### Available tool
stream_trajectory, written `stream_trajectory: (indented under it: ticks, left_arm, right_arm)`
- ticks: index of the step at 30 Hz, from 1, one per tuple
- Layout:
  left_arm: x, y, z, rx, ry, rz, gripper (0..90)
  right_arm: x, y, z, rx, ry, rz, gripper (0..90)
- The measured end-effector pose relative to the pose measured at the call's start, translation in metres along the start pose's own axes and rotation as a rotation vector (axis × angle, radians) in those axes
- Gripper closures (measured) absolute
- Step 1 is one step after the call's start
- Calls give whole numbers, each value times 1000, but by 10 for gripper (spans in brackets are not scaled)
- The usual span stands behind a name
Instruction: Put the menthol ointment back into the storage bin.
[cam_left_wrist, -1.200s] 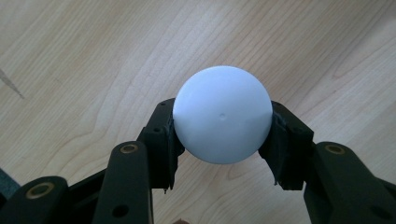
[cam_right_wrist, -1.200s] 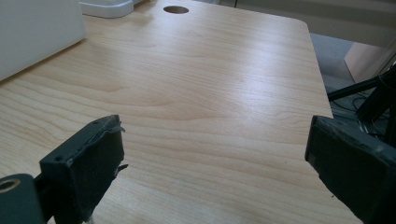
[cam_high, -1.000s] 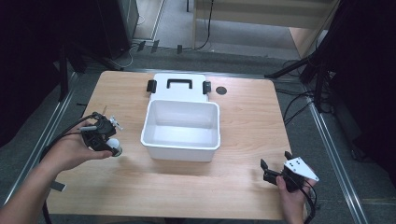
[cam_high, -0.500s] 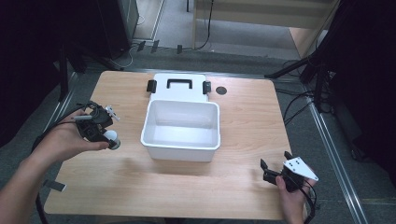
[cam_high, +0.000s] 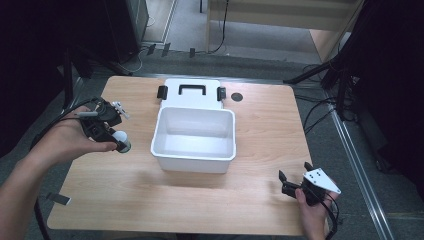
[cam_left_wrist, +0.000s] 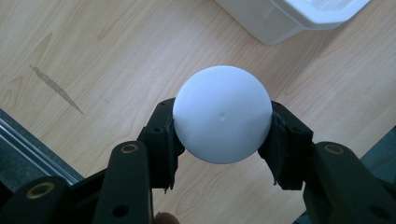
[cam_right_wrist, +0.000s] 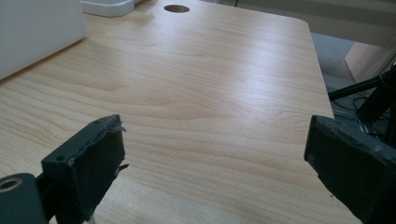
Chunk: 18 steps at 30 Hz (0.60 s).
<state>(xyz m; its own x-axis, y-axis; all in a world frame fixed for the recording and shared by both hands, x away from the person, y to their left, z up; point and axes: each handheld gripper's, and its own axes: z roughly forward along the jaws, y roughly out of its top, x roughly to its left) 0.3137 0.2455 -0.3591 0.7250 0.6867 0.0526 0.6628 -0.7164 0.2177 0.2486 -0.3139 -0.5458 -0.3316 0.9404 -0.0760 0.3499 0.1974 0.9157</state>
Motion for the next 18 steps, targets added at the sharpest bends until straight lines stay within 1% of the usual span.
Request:
stream_trajectory:
  ticks: [3, 6, 13, 18]
  left_arm:
    - [1, 3, -5, -5, 3, 0, 519]
    - [2, 6, -12, -21, -5, 1, 519]
    - [1, 14, -27, -52, 7, 9, 519]
    - [-2, 20, -32, -52, 17, 26, 519]
  right_arm:
    - [0, 0, 0, 4, 1, 0, 52]
    - [1, 0, 0, 3, -1, -1, 52]
    - [1, 0, 0, 5, 0, -4, 53]
    - [1, 0, 0, 5, -1, -8, 54]
